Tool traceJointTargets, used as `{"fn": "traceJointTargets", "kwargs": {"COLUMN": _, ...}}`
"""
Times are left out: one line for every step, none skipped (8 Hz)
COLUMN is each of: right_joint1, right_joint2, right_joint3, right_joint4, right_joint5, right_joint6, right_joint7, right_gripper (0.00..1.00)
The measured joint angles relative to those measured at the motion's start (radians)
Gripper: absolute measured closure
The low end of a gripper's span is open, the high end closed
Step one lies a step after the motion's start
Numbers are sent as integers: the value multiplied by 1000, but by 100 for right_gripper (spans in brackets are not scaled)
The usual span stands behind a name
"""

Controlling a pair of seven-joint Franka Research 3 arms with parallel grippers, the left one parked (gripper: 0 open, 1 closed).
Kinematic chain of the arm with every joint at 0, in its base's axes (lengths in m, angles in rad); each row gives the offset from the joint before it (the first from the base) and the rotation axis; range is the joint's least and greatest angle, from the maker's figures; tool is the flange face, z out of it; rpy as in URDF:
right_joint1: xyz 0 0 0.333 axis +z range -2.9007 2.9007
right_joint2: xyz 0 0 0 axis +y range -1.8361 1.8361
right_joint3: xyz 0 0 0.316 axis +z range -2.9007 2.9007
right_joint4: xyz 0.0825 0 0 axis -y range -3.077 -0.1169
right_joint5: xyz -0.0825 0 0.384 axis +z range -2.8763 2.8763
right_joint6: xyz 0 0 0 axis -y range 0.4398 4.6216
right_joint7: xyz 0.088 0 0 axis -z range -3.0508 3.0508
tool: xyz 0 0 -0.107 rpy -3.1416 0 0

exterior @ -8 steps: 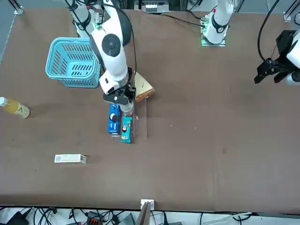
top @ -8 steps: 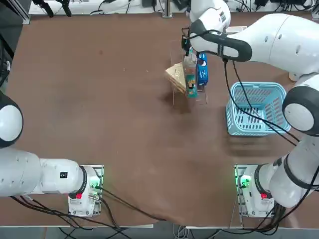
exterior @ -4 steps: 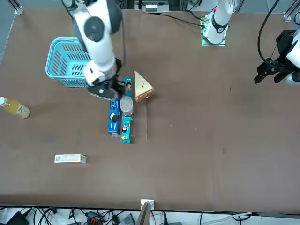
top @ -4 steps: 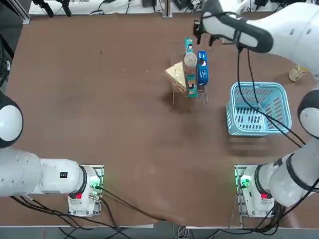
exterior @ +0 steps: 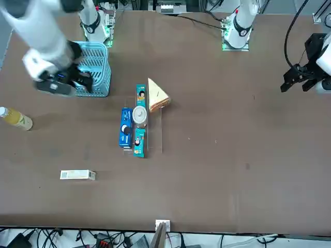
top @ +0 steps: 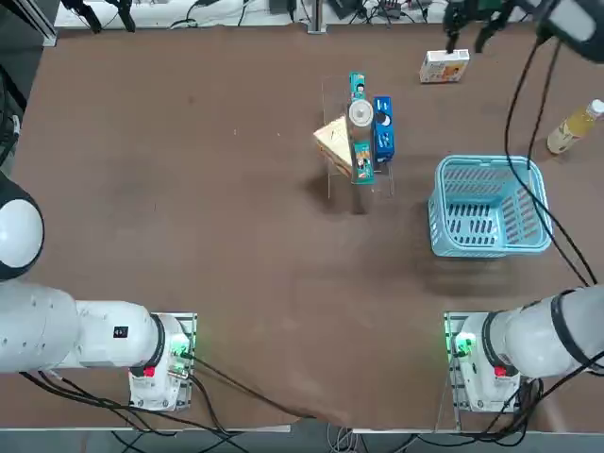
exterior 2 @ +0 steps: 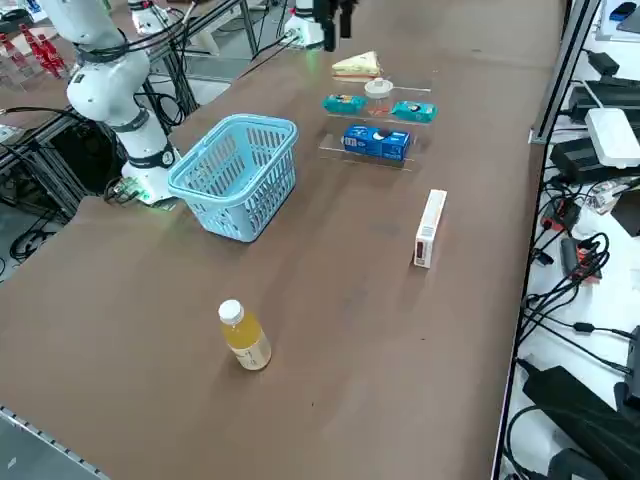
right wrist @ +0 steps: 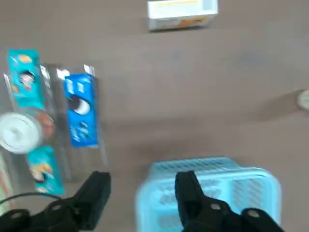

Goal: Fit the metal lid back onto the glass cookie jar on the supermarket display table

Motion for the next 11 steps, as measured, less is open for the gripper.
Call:
{"fn": "traceJointTargets", "kwargs": {"right_joint1": -48, "right_joint2": -25, "right_joint3": -10, "right_joint4": 24, "right_joint5": 1, "right_joint6": -71, "right_joint7": -96, "right_gripper": 9}}
{"fn": "traceJointTargets", "kwargs": {"right_joint1": -76, "right_joint2": -39, "right_joint3": -27, "right_joint4": 58, "right_joint5": 2, "right_joint6": -129, "right_joint7": -168, "right_gripper": 3}}
{"fn": "traceJointTargets", "kwargs": {"right_joint1": -86, "right_joint2": -54, "right_joint3": -54, "right_joint4": 93, "right_joint5": 12, "right_joint6": -176, "right_joint7": -219, "right_gripper": 2}}
{"fn": "traceJointTargets", "kwargs": {"right_joint1": -87, "right_joint2": -82, "right_joint3": -83, "right_joint4": 105, "right_joint5": 29, "right_joint6": -205, "right_joint7": -243, "right_gripper": 2}}
{"fn": "traceJointTargets", "kwargs": {"right_joint1": -87, "right_joint2": -127, "right_joint3": -102, "right_joint4": 90, "right_joint5": 40, "right_joint6": -211, "right_joint7": -256, "right_gripper": 1}}
{"fn": "traceJointTargets", "kwargs": {"right_joint1": -87, "right_joint2": -174, "right_joint3": -106, "right_joint4": 57, "right_joint5": 42, "right_joint6": -205, "right_joint7": -258, "right_gripper": 1}}
{"fn": "traceJointTargets", "kwargs": {"right_joint1": -84, "right_joint2": -201, "right_joint3": -102, "right_joint4": 32, "right_joint5": 42, "right_joint6": -197, "right_joint7": -258, "right_gripper": 1}}
{"fn": "traceJointTargets", "kwargs": {"right_joint1": -80, "right_joint2": -202, "right_joint3": -97, "right_joint4": 26, "right_joint5": 42, "right_joint6": -188, "right_joint7": -258, "right_gripper": 1}}
{"fn": "traceJointTargets", "kwargs": {"right_joint1": -80, "right_joint2": -187, "right_joint3": -92, "right_joint4": 28, "right_joint5": 42, "right_joint6": -173, "right_joint7": -258, "right_gripper": 1}}
{"fn": "traceJointTargets", "kwargs": {"right_joint1": -80, "right_joint2": -167, "right_joint3": -91, "right_joint4": 38, "right_joint5": 42, "right_joint6": -161, "right_joint7": -258, "right_gripper": 1}}
{"fn": "traceJointTargets", "kwargs": {"right_joint1": -80, "right_joint2": -137, "right_joint3": -91, "right_joint4": 61, "right_joint5": 42, "right_joint6": -155, "right_joint7": -258, "right_gripper": 1}}
